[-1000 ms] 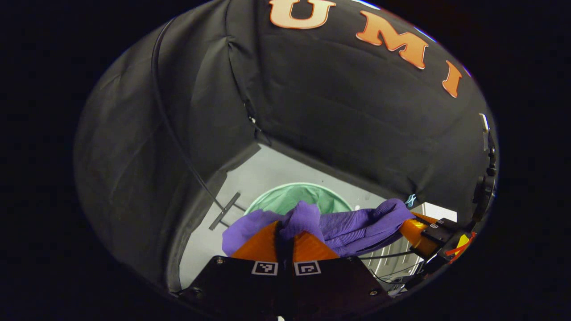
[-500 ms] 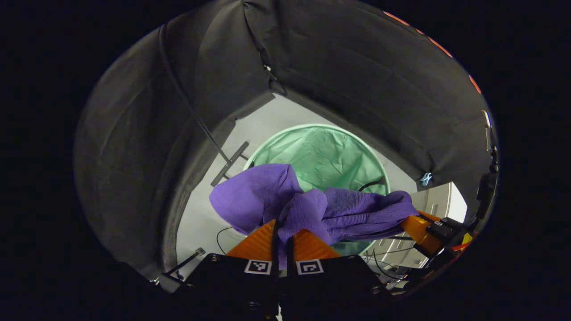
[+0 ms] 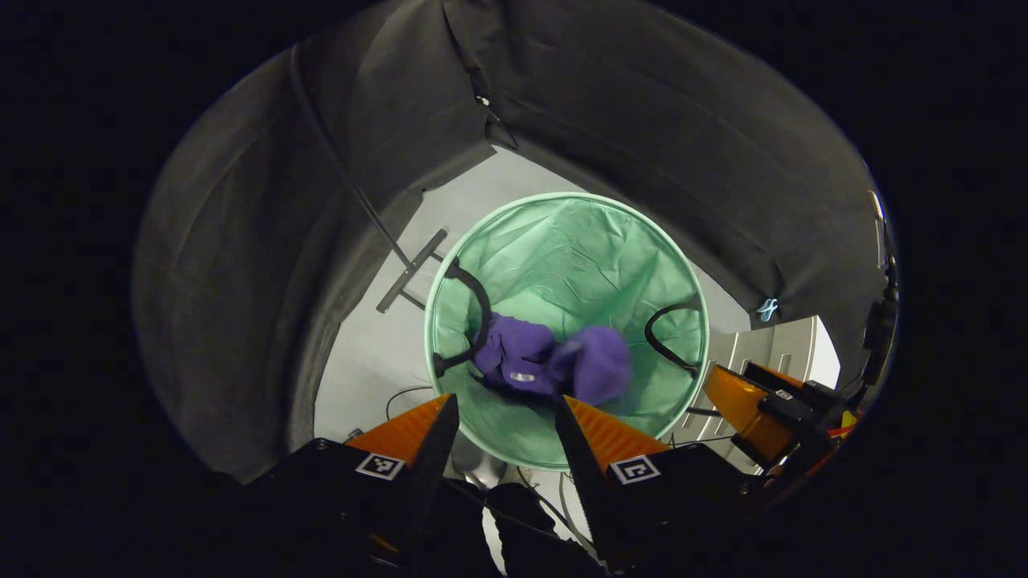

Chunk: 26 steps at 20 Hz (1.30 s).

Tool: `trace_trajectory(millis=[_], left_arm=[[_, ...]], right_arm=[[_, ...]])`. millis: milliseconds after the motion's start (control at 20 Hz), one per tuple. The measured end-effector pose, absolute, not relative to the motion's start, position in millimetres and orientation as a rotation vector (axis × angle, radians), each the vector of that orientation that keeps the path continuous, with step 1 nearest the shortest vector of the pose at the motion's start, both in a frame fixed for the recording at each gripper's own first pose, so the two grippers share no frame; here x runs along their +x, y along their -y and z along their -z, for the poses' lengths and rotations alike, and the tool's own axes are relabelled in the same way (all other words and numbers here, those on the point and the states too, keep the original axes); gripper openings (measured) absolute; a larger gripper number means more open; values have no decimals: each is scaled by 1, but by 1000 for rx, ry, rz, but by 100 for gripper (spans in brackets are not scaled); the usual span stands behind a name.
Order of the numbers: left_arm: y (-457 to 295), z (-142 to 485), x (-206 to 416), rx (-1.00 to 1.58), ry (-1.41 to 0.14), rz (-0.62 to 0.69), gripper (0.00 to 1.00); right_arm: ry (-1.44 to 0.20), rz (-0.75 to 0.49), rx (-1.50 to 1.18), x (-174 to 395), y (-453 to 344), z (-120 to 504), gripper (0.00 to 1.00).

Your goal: Grasp the clothes on the hanger with both hands and then place them into the laundry hamper below.

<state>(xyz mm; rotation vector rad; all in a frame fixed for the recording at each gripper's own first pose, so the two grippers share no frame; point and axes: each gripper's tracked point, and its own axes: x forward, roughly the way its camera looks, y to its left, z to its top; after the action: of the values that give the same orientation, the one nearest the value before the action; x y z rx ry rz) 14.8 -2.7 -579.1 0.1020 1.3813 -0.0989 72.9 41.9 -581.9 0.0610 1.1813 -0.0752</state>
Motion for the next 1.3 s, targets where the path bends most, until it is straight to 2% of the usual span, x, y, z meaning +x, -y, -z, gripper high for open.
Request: trace_trajectory(millis=[50, 100, 150, 200, 250, 350, 450, 500, 600, 650, 750, 800, 1050, 1100, 1150, 1200, 1300], left_arm=[[-2, 576, 17, 123, -1374, 88, 83], [-2, 576, 17, 138, -1366, 76, 91], [-7, 573, 16, 151, -1359, 66, 100], [-10, 573, 14, 155, -1356, 63, 98], [-11, 570, 14, 154, -1353, 63, 98], [-10, 563, 15, 149, -1344, 63, 98], [-10, 550, 13, 146, -1332, 73, 98], [-14, 542, 14, 147, -1315, 73, 98], [-20, 527, 13, 139, -1296, 72, 98], [-24, 519, 14, 134, -1285, 69, 98], [-31, 502, 18, 126, -1252, 64, 98], [-35, 493, 20, 123, -1234, 63, 98], [-46, 425, 28, 106, -1105, 99, 98], [-48, 406, 30, 102, -1070, 113, 98], [-51, 388, 32, 105, -1035, 124, 98], [-56, 371, 33, 113, -998, 132, 98], [-63, 332, 34, 119, -931, 153, 98]], right_arm=[[-1171, 91, 48, 74, -37, 579, 83], [-1158, 104, 36, 76, -33, 575, 96], [-1149, 113, 32, 77, -31, 572, 96], [-1148, 114, 38, 74, -32, 573, 100], [-1149, 114, 45, 73, -34, 571, 96], [-1140, 109, 54, 70, -34, 563, 100], [-1128, 104, 37, 66, -30, 554, 96], [-1119, 101, 22, 61, -27, 550, 100], [-1101, 100, 1, 56, -21, 537, 96], [-1090, 103, -3, 54, -19, 528, 100], [-1056, 112, 4, 53, -16, 507, 96], [-1034, 117, 6, 51, -14, 495, 100], [-894, 160, 1, 50, 2, 412, 100], [-858, 174, -11, 52, 11, 395, 96], [-822, 190, -20, 53, 19, 374, 100], [-783, 205, -19, 54, 23, 355, 96], [-713, 225, -2, 55, 27, 318, 100]])
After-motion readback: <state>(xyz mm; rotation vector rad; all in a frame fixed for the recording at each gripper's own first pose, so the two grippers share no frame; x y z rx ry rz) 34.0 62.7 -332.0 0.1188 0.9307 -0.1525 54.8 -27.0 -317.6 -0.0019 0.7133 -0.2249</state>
